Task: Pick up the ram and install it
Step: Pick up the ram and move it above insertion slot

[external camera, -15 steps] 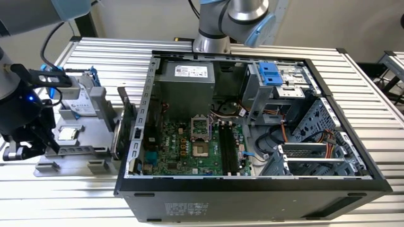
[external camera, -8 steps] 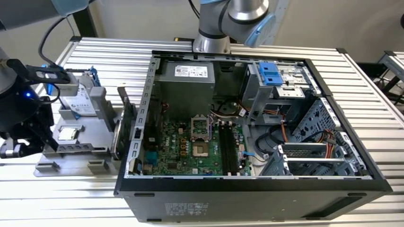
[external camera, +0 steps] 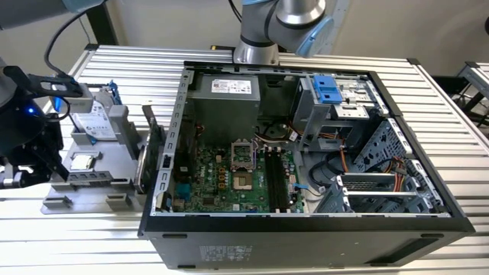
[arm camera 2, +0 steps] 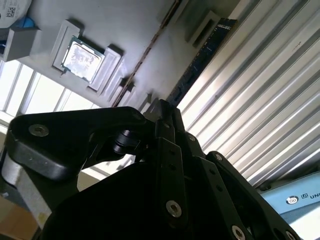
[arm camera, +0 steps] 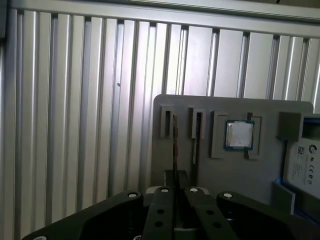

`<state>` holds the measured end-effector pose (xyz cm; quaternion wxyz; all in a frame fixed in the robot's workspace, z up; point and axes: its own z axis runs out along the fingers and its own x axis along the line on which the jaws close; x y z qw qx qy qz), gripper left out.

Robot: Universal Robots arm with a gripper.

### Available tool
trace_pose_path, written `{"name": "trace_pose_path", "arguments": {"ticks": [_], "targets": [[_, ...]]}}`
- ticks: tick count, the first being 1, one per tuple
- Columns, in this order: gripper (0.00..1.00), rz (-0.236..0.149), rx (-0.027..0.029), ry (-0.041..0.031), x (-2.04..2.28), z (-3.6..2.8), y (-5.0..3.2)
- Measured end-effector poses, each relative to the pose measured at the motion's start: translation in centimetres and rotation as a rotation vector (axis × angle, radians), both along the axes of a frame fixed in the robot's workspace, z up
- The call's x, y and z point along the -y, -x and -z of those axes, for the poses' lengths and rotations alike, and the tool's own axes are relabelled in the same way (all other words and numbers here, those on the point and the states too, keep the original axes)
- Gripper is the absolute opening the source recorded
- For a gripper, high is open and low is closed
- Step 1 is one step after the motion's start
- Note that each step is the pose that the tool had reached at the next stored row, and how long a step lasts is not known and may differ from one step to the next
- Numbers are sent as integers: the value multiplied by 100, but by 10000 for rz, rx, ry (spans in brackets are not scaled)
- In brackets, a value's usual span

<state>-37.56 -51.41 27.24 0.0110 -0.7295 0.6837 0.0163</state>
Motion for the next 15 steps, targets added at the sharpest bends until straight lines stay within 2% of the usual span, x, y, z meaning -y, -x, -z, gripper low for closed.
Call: {"name": "trace_pose_path", "arguments": {"ticks": [15], "targets": [[0,0,-1,-62,0,-121,0]]}}
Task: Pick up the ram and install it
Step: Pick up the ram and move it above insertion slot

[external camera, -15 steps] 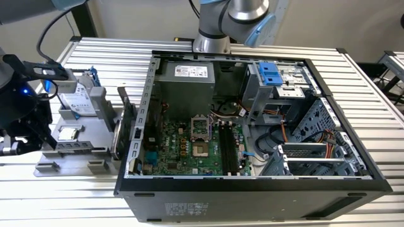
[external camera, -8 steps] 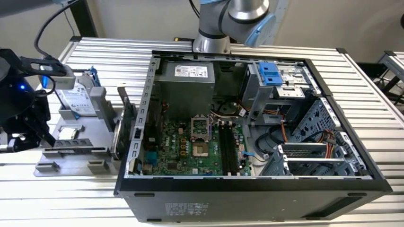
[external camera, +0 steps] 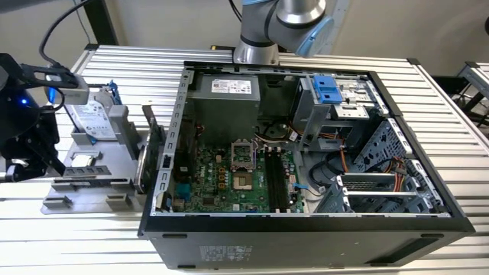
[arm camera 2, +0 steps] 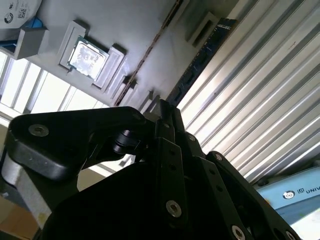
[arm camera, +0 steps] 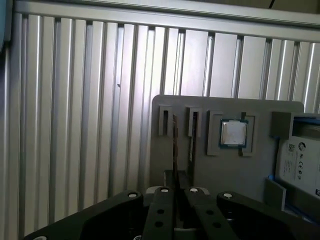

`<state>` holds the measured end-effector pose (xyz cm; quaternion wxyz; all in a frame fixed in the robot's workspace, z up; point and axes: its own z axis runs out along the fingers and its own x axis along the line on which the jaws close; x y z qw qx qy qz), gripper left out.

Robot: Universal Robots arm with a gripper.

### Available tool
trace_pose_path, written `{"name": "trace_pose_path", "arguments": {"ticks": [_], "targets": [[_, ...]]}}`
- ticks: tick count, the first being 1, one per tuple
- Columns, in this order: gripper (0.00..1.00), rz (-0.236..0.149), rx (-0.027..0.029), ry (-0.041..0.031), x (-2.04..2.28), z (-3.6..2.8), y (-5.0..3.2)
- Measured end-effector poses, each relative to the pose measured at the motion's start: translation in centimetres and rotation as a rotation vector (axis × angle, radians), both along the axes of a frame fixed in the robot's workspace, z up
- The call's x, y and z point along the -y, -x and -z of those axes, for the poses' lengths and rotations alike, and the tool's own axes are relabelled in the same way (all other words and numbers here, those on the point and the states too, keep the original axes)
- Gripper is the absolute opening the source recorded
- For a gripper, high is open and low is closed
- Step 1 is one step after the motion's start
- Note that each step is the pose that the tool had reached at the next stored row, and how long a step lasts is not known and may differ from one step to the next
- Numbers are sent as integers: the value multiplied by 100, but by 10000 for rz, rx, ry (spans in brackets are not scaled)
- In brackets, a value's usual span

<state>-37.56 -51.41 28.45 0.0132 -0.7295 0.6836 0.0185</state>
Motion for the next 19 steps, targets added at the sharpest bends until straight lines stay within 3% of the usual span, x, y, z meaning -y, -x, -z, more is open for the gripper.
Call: {"name": "trace_pose_path", "arguments": {"ticks": [19], "targets": [[0,0,0,-72,0,-162,0]]}}
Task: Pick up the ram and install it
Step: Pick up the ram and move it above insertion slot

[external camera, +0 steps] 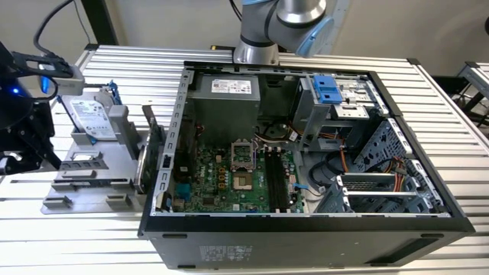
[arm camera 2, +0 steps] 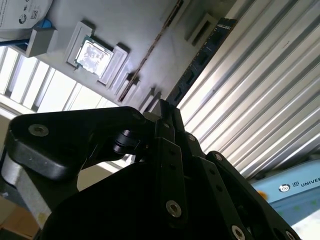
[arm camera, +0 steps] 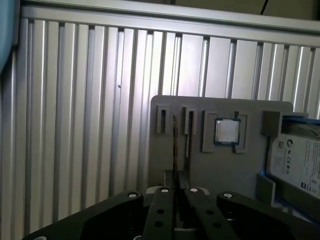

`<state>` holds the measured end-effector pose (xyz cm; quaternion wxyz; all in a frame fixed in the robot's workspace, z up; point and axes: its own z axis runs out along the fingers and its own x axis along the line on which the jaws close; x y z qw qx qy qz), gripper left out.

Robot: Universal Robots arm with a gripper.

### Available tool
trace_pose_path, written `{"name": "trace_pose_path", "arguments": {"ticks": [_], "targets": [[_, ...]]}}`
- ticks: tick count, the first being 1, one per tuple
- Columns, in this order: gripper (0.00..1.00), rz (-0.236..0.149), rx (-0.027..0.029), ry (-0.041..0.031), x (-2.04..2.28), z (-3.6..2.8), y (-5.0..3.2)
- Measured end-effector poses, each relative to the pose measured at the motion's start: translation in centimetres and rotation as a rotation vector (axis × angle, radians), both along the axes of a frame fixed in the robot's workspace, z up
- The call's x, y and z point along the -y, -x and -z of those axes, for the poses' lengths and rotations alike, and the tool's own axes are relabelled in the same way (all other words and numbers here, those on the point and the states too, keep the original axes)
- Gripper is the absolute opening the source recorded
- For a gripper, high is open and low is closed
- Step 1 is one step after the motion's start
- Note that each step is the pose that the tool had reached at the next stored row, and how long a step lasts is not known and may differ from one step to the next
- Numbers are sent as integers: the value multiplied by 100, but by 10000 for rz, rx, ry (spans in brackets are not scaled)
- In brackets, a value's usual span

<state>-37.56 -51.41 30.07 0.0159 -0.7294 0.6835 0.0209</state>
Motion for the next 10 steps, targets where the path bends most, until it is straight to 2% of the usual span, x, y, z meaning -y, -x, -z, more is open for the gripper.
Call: {"name": "trace_pose_path", "arguments": {"ticks": [10], "targets": [[0,0,0,-57,0,-107,0]]}}
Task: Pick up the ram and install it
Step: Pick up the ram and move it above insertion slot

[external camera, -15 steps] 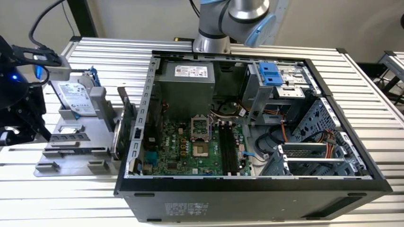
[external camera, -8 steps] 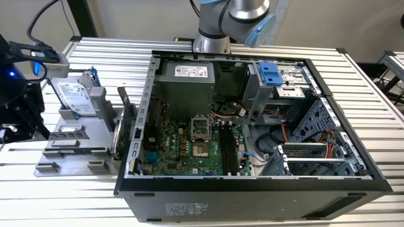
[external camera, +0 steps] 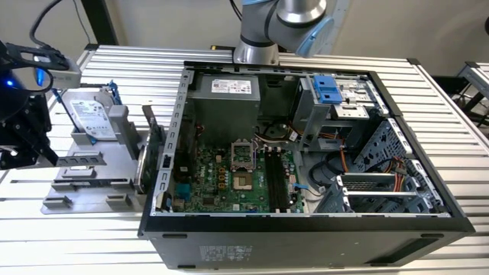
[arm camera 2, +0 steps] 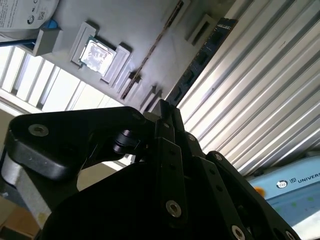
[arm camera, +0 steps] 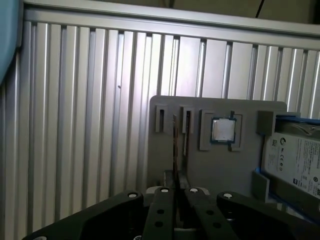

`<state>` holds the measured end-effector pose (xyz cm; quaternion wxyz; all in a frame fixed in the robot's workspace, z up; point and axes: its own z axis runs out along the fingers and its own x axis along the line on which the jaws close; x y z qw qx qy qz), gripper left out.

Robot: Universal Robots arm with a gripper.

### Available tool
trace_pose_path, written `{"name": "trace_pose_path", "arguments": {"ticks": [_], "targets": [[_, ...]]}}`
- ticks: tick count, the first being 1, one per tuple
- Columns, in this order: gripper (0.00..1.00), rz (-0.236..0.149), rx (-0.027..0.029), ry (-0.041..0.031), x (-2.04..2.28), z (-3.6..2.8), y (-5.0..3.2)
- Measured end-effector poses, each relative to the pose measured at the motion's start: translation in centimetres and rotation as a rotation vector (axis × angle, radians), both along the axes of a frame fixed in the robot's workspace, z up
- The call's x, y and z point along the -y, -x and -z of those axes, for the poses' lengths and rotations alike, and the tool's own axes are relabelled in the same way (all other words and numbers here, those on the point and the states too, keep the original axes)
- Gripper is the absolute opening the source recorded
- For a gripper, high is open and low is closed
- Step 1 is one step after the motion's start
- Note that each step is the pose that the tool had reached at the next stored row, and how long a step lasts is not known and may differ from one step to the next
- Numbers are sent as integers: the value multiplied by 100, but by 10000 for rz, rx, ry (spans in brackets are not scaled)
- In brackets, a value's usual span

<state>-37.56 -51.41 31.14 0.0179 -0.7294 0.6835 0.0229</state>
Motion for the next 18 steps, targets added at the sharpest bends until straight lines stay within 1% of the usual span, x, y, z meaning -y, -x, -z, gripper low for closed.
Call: {"name": "trace_pose_path", "arguments": {"ticks": [4,16,18], "targets": [[0,0,0,-30,0,-44,0],[0,21,0,-37,0,-127,2],[0,23,-1,-50,0,-147,3]]}}
